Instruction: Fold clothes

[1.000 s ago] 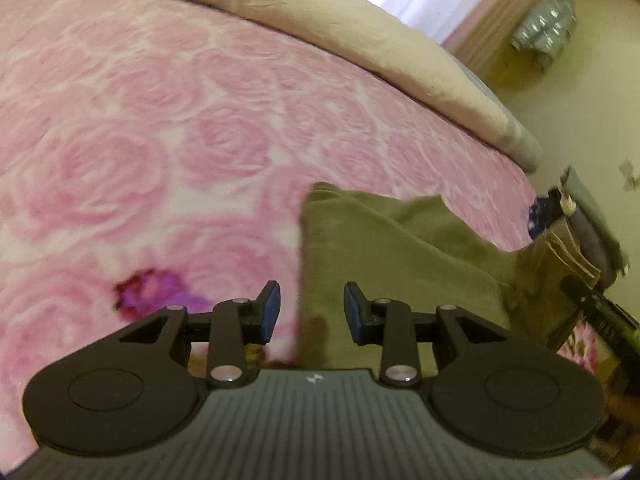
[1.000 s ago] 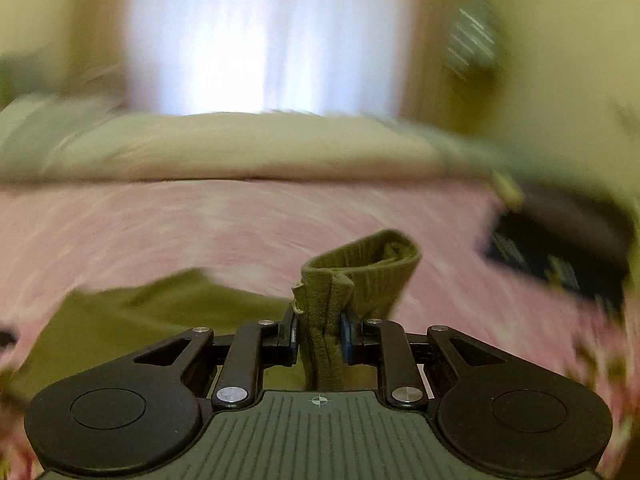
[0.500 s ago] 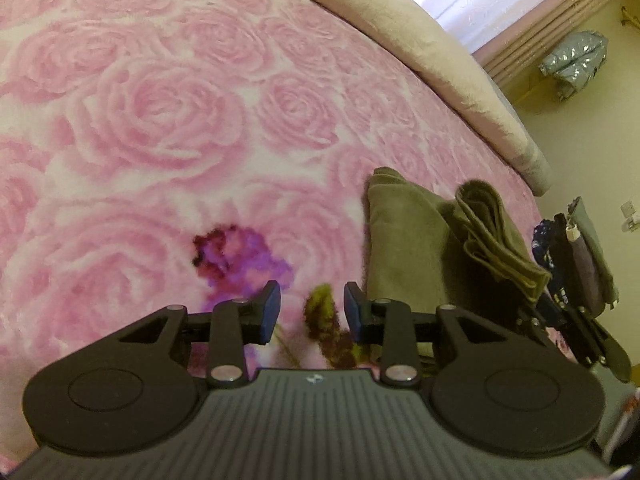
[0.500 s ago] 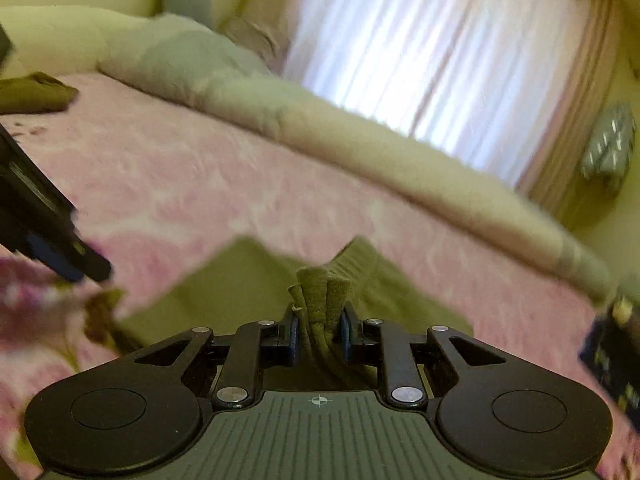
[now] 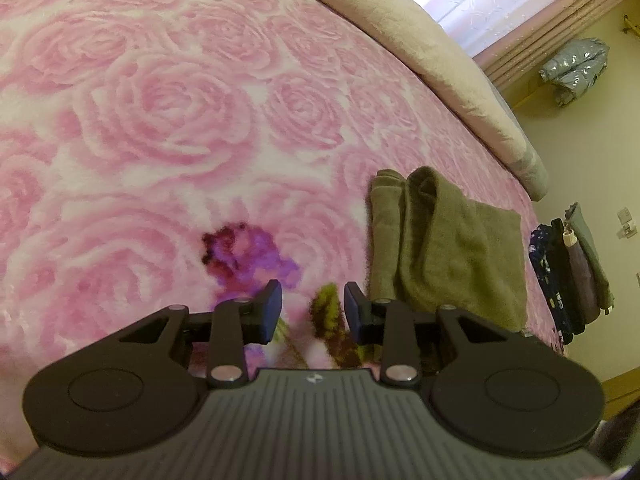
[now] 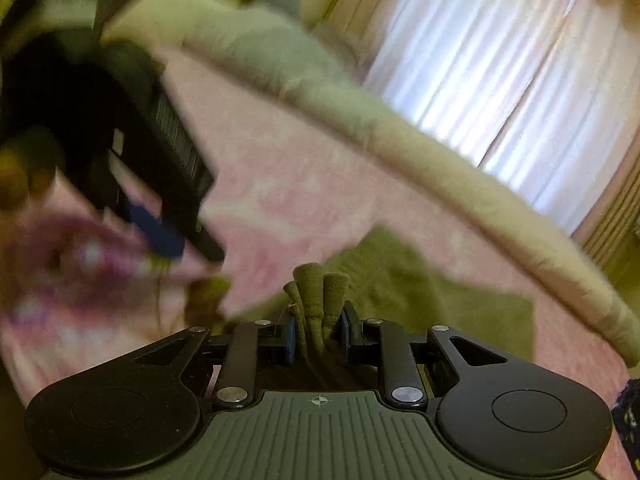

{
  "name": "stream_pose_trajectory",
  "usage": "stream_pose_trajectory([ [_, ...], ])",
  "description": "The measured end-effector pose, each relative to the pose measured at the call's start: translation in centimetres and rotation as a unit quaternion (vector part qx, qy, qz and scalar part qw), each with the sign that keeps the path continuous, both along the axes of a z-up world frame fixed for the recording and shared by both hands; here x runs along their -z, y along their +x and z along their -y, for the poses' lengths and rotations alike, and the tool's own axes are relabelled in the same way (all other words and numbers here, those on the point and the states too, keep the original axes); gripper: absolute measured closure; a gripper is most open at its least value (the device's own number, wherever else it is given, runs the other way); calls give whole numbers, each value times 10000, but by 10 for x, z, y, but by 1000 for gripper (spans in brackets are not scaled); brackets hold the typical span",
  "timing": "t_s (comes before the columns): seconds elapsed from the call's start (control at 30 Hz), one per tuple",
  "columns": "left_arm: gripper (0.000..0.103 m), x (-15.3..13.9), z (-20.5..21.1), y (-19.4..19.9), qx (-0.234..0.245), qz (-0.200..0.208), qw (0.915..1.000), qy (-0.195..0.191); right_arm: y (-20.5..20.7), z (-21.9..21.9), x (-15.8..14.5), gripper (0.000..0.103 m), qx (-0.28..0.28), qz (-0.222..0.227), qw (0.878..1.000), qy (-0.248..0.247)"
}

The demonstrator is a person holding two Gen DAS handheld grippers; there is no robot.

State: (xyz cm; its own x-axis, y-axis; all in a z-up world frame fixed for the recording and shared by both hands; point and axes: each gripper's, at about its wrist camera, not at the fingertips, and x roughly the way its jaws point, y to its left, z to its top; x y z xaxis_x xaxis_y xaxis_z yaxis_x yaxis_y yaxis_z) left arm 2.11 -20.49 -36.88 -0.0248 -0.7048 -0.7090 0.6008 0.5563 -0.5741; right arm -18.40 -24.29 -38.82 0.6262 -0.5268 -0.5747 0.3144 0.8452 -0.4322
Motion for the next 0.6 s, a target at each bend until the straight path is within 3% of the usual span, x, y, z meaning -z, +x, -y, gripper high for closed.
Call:
stream_pose_trajectory([
  [0.07, 74, -2, -1, 0, -8, -24, 10000, -9, -1, -5, 1, 56, -1, -31, 9998, -221],
  [0.1, 74, -4, -1, -1, -11, -37, 10000, -24, -2, -5, -1, 55, 5, -29, 9997, -231],
  [0.17, 74, -8, -1, -2, 14, -117, 9998, -138, -10, -3, -10, 43, 73, 139, 9999, -41],
  [0.3, 73, -14, 4, -7, 170, -520, 9968, -575, -43, 2, -30, 41, 346, 616, 9965, 436],
  [0.4, 71, -11, 14, -11, 336, -935, 9922, -756, -75, 15, -43, 41, 868, 1070, 9863, 907],
  [0.5, 71, -5, 27, -17, 459, -1154, 9897, -716, -111, 40, -54, 42, 1663, 1718, 9585, 1554],
  [0.6, 72, 2, 37, -21, 499, -1247, 9886, -680, -145, 72, -55, 42, 2523, 2313, 9092, 2371],
])
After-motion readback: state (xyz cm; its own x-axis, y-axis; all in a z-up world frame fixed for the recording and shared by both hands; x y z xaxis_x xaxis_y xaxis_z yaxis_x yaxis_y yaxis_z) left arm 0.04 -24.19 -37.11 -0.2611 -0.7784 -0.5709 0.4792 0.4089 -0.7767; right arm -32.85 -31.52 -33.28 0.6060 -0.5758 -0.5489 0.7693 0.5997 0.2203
